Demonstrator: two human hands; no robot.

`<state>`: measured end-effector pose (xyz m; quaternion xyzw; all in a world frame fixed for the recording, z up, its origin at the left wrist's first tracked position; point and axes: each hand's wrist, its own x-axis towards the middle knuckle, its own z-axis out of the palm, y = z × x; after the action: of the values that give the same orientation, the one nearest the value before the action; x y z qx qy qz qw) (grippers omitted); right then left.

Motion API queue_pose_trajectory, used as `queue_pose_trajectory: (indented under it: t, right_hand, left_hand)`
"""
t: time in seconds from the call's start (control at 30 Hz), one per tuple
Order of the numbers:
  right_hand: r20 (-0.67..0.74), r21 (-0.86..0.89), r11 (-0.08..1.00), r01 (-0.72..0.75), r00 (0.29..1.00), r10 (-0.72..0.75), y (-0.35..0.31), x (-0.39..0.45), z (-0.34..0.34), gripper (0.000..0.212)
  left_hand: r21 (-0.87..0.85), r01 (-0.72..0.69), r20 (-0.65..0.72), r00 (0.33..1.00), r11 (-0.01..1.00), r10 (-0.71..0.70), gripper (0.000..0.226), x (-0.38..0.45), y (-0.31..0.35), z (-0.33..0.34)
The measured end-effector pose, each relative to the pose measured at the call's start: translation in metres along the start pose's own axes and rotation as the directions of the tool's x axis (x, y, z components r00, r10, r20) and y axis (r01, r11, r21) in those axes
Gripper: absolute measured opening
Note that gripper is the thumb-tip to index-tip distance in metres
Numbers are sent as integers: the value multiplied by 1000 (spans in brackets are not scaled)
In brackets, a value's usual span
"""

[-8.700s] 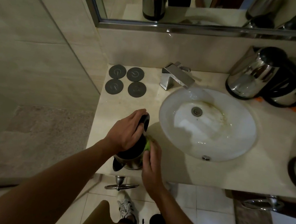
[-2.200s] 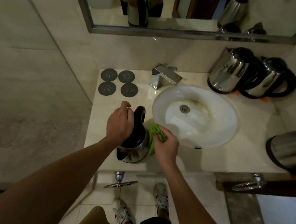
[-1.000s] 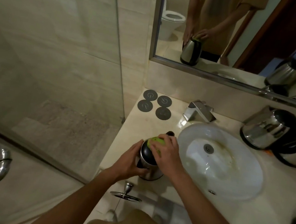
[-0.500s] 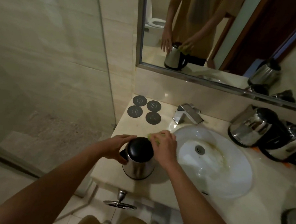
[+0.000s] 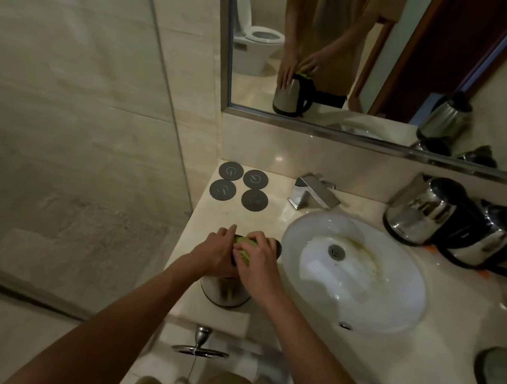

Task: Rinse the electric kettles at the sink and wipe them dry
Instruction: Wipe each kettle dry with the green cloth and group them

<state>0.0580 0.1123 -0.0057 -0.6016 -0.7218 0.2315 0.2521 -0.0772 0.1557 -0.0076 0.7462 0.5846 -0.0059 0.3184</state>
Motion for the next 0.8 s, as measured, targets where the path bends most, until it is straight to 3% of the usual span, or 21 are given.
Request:
queue_pose_trajectory:
  t: [0.13, 0.2, 0.27, 0.37, 0.57, 0.7, 0.8]
  right_hand:
    - [-3, -23, 1000, -2, 1000, 2, 12, 15, -14, 19]
    - [-37, 53, 989, -140, 989, 142, 25, 25, -22, 19]
    - [26, 220, 912, -347, 936, 350, 42, 34, -35, 22]
    - [126, 338, 811, -478, 877, 464, 60, 31, -42, 26]
    - [-92, 300, 895, -330, 924, 371, 46, 6, -13, 22]
    - [-99, 130, 981, -141, 983, 154, 31, -4, -16, 25]
    - [-72, 60, 995, -84, 994, 88, 25, -12, -19, 27]
  left_hand:
    - [-26, -19, -22, 1000, 999, 18, 144, -4, -6, 2]
    - [-26, -17, -34, 999, 1000, 16, 137, -3, -9, 4]
    - [-17, -22, -42, 999, 1000, 21, 130, -1, -9, 6]
    - [13, -28, -47, 998, 1000, 28, 122, 0, -8, 5]
    - [81, -61, -7, 998, 995, 62, 113, 5, -7, 1]
    - [118, -146, 37, 989, 982, 142, 113, 9, -14, -7]
    - [135, -229, 106, 971, 964, 216, 109, 14, -20, -13]
